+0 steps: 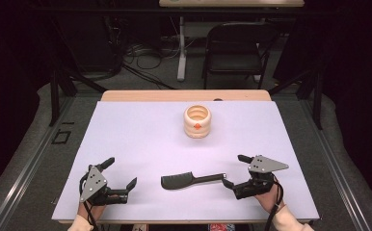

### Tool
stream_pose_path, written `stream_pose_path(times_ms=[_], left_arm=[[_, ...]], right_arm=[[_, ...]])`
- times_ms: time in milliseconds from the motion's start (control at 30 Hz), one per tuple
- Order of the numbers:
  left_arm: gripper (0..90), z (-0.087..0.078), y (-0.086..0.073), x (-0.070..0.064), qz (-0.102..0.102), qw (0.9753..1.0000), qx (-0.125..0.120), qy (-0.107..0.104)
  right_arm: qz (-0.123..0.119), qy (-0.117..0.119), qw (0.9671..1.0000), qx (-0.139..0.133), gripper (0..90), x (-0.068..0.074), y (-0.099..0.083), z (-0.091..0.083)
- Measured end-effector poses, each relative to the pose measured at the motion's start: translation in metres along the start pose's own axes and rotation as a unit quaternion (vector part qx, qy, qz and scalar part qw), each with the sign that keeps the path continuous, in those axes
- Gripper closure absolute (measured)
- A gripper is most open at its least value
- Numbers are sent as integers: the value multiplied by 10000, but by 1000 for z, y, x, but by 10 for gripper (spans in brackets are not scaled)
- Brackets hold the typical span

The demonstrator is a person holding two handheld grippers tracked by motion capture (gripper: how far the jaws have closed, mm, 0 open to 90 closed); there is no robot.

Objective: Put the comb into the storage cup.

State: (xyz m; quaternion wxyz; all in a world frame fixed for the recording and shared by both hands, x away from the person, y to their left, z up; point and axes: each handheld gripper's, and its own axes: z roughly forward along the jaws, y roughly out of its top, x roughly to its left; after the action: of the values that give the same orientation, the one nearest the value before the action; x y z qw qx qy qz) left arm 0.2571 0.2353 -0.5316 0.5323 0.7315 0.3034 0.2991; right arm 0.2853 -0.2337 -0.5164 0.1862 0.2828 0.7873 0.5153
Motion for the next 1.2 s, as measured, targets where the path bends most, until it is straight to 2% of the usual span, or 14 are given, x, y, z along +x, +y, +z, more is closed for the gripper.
stream_pose_path(times_ms=[567,933,1100,1200], left_arm=[[0,1,0,-1,11,10000,12,-7],[0,1,0,-1,8,10000,3,-12],[0,1,0,-1,14,10000,4,-18],[0,1,0,-1,15,10000,7,-22]], right_arm=[[2,44,9997,247,0,-8,7,20],[-51,-8,9991,426,20,-10,10,31],[-80,-75,9984,562,158,-12,10,35],[-78,-142,9979,631,319,-13,9,37]])
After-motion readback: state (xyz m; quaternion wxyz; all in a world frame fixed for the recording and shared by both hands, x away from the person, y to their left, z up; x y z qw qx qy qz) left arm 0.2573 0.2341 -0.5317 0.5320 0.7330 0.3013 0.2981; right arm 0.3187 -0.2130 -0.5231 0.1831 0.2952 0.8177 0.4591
